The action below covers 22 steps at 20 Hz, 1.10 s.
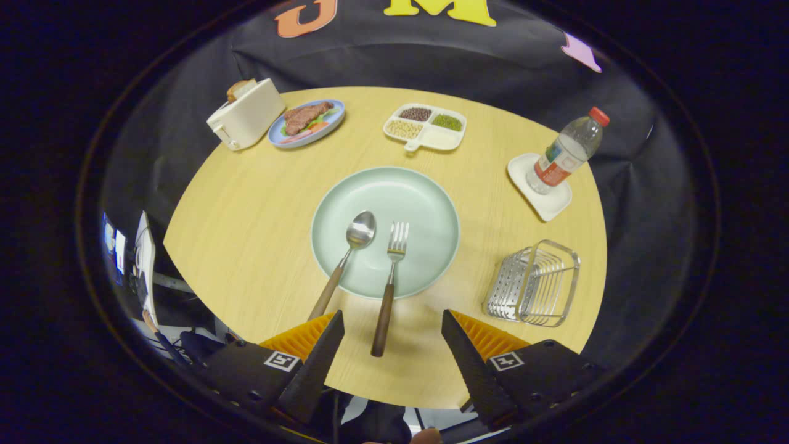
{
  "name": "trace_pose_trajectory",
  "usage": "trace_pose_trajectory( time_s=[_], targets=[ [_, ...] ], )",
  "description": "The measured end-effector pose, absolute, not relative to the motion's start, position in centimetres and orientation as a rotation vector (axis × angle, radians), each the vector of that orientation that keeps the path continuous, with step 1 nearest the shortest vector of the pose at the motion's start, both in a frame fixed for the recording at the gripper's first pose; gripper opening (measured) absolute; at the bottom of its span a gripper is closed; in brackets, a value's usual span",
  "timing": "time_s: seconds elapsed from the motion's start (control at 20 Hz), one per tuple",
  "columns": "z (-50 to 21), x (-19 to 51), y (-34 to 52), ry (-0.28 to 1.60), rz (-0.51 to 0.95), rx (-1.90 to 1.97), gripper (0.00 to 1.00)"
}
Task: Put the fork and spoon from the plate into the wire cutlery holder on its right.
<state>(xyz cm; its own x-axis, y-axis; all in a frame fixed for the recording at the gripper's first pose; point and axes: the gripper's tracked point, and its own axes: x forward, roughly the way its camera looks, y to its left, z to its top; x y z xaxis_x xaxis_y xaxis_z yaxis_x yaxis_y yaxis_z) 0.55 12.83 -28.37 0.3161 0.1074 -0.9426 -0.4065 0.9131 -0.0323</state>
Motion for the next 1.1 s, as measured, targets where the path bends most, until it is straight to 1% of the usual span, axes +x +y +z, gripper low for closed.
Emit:
trace_pose_trajectory(
  time_s=[0.15,0.25,0.4,0.45,0.6,0.65,0.7,0.8,0.9,1.1],
  targets=[
    [-30.7,0.4,13.0,1.308,0.321,-0.284,0.96],
    [-32.3,0.8,12.8,1.333,0.303,-0.309,0.93],
    [-33.9,0.9,13.0,1.37,0.296,-0.328,0.64],
    [-34.4,1.0,13.1,1.383,0.295,-0.331,0.63],
    [-35.3,0.8,13.3,1.415,0.273,-0.298,0.33],
    [-35.3,0.7,13.3,1.423,0.265,-0.294,0.29],
    [-35.4,0.8,13.3,1.425,0.259,-0.284,0.15],
    [-35.1,0.8,13.1,1.43,0.25,-0.266,0.05],
    [-34.7,0.5,13.4,1.428,0.253,-0.223,0.0],
    [-32.6,0.2,12.6,1.417,0.277,-0.204,0.0]
  ],
)
